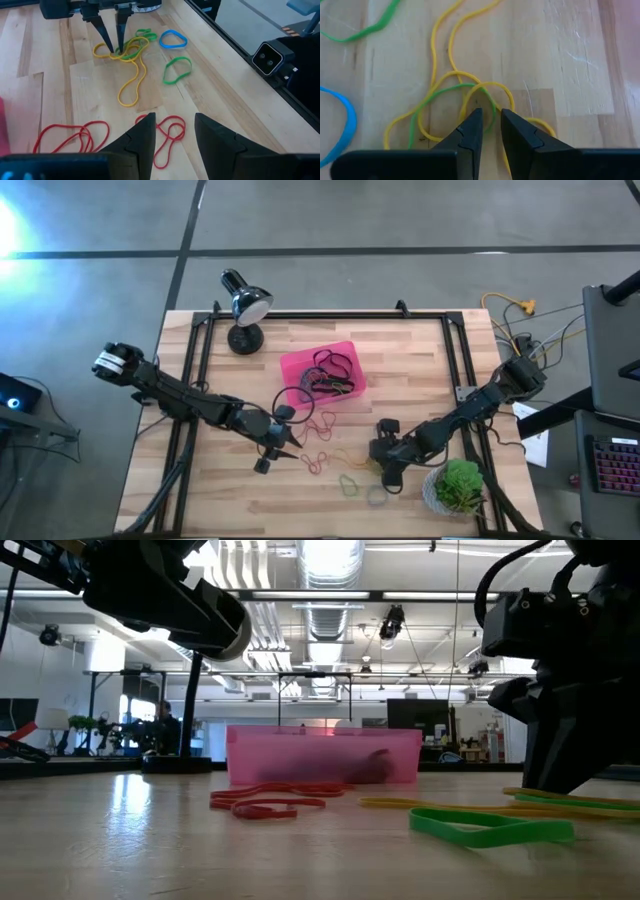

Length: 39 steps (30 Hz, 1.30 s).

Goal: Pick and place rubber bands into bin
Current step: Put the green rubber band into the red bin

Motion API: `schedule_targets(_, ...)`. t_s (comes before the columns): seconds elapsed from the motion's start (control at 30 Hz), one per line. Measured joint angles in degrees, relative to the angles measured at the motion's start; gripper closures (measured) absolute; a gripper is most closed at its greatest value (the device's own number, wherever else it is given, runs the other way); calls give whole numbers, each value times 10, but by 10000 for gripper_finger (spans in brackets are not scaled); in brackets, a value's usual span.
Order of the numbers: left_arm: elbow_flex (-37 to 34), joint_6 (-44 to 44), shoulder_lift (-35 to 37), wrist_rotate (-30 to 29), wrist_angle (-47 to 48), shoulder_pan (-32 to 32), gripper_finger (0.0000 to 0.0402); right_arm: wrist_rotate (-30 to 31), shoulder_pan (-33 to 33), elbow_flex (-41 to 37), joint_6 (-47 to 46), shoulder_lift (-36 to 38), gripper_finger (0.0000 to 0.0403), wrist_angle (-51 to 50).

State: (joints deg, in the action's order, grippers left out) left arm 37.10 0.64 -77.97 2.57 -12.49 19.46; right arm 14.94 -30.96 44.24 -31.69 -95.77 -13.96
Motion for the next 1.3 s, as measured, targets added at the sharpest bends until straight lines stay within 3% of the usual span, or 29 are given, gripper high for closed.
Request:
schedule_targets(0.27, 0, 0, 0, 0, -1, 0, 281, 2, 0, -12, -31, 0, 347, 2)
schedule_targets(0.47, 0, 0, 0, 0, -1, 0, 281, 2, -1, -11, -13, 0, 390, 0)
schedule_targets(0.7, 0, 0, 0, 0, -1, 0, 281, 0, -2, 1, -4, 0, 394, -17)
schedule_targets(0.97, 0, 0, 0, 0, -1, 0, 281, 11, -2, 77, 2, 0, 395, -178)
schedule_targets(1.3, 0, 0, 0, 0, -1, 0, 281, 129, 3, 218, 70, 1, 395, -354)
